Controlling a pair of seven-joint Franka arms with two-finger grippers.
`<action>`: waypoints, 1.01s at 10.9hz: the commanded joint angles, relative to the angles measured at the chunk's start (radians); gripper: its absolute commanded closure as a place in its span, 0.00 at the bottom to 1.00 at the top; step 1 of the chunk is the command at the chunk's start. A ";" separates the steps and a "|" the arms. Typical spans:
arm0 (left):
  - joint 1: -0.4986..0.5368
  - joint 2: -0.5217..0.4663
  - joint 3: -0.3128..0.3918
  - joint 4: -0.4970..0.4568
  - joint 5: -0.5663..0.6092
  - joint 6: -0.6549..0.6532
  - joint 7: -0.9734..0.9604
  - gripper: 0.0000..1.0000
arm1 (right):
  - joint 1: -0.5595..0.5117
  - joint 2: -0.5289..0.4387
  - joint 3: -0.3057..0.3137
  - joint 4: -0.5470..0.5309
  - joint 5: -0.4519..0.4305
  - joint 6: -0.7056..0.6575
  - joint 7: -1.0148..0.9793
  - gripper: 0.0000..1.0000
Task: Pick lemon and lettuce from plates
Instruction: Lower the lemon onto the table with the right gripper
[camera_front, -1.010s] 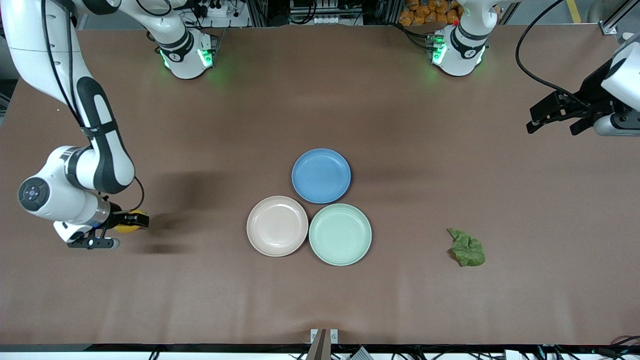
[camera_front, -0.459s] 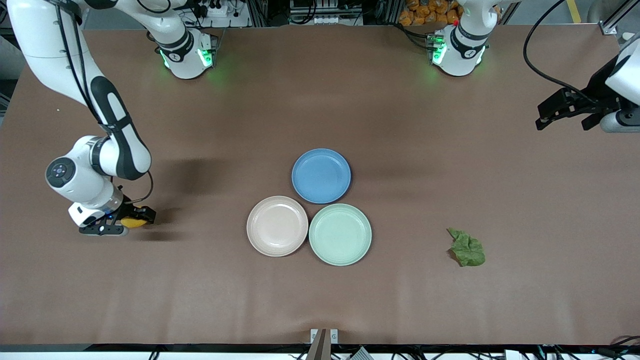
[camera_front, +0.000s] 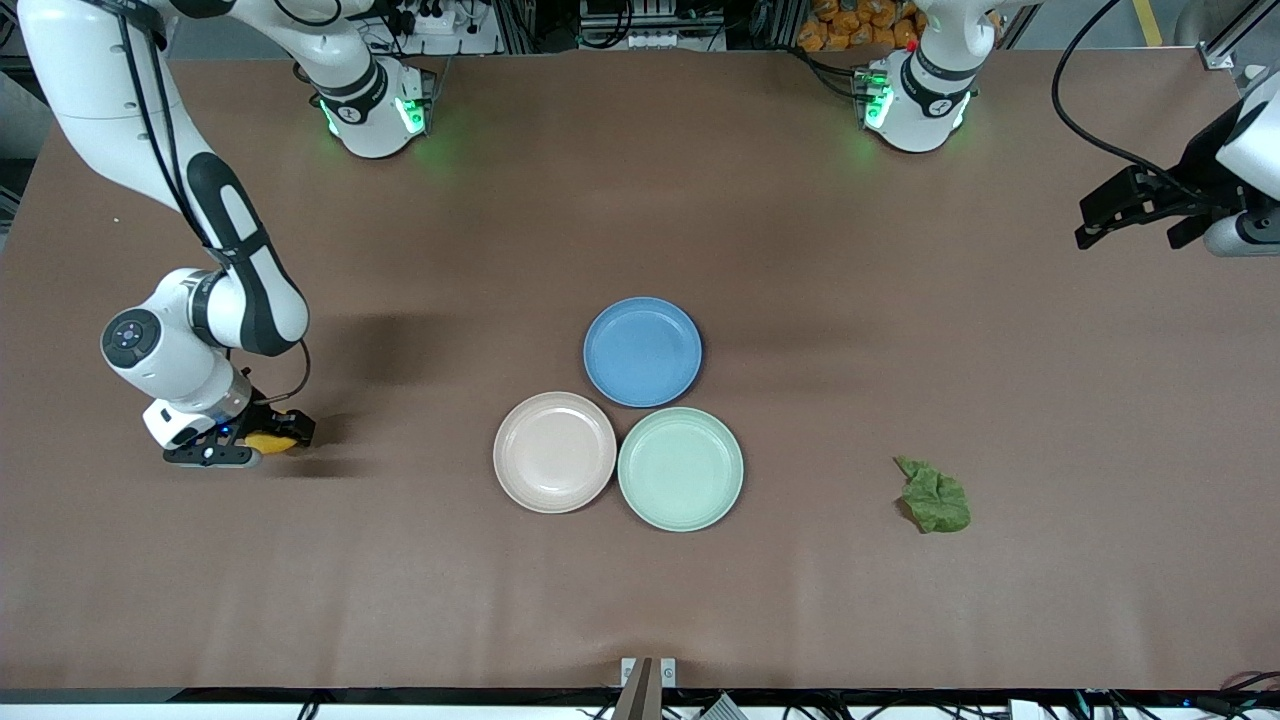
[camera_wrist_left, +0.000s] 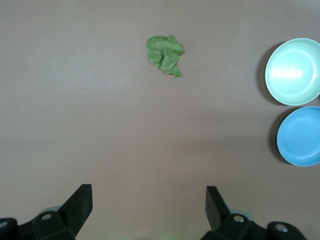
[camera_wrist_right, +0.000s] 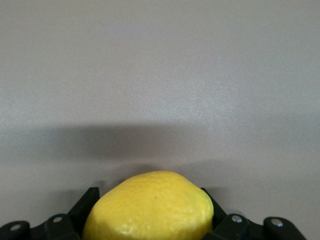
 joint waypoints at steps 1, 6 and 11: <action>0.011 -0.034 0.003 0.003 0.010 -0.039 0.032 0.00 | -0.008 -0.034 0.012 -0.031 -0.009 0.006 0.007 0.00; 0.018 -0.061 0.009 -0.017 0.018 -0.012 0.023 0.00 | -0.010 -0.034 0.012 -0.012 -0.008 -0.002 -0.003 0.00; 0.031 -0.061 0.007 -0.072 0.019 0.102 0.026 0.00 | -0.021 -0.047 0.010 0.219 -0.004 -0.410 0.009 0.00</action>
